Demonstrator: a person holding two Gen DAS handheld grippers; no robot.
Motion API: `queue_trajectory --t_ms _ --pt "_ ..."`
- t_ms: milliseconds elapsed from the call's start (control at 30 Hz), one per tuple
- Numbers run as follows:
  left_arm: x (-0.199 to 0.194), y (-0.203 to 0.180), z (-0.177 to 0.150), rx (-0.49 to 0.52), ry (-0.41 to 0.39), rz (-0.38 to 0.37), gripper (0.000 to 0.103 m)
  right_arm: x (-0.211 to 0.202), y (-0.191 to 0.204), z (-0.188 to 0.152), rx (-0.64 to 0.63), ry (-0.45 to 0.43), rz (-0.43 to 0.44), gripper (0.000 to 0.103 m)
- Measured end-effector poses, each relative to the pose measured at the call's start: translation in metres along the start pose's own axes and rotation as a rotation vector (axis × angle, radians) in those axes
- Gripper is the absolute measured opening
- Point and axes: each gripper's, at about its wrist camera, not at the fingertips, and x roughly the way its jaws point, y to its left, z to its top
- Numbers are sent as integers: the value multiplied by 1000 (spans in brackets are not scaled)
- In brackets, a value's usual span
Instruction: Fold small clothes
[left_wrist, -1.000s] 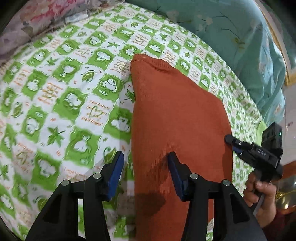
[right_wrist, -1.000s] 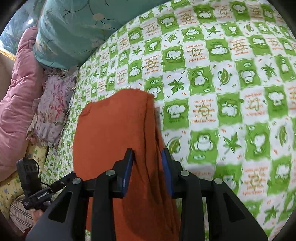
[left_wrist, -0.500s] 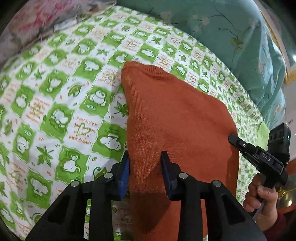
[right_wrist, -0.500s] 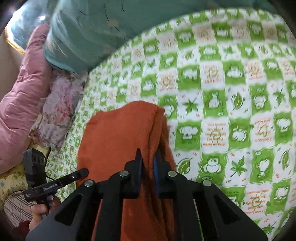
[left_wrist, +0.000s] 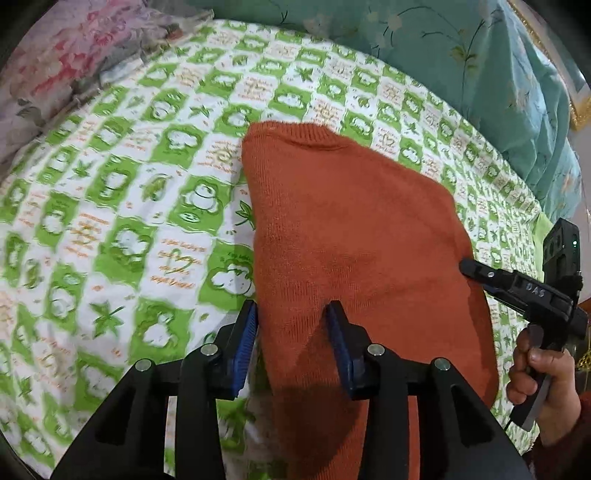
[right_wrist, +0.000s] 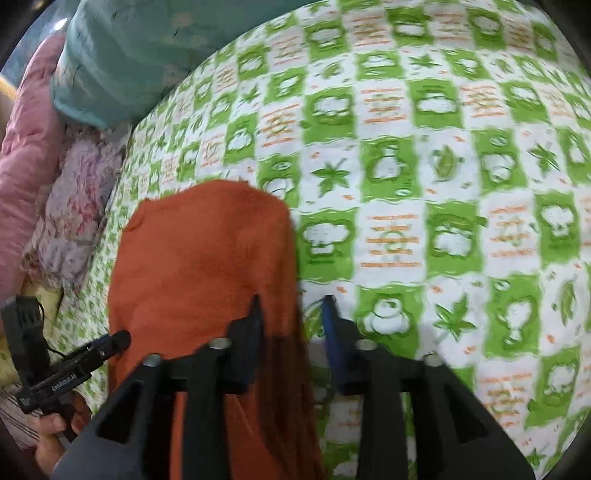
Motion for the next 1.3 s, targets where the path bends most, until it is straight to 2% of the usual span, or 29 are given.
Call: queue_trajectory --t_ms 67,233,267,400,533,700,833,1067,1200,1300 --pt "-16 -1 -6 7 -19 -6 37 -20 0 -5 5 -35 12 35" --pt "-60 -5 -35 23 -88 -84 35 -63 9 -30 -46 -100 38 35" --pt "-68 -8 -46 33 -91 -119 34 -68 13 -36 -66 -108 30 35" --pt "-75 -24 -73 95 -60 -176 34 -79 29 -65 -157 -103 29 35" --pt "-61 -31 -90 135 -4 -155 34 -69 40 -87 -200 -40 33 35" --pt "-37 -20 -94 135 42 -140 31 -44 24 -97 -167 37 -35 32" --pt "-33 -16 -92 142 47 -150 32 -32 21 -96 -183 41 -53 31" --pt "-47 -17 -90 149 49 -140 31 -49 24 -99 -159 17 -41 31" --pt "-69 -20 -101 167 34 -193 31 -71 30 -110 -181 -6 -32 31" --pt "-72 -23 -113 197 42 -214 31 -79 29 -126 -199 7 -41 31"
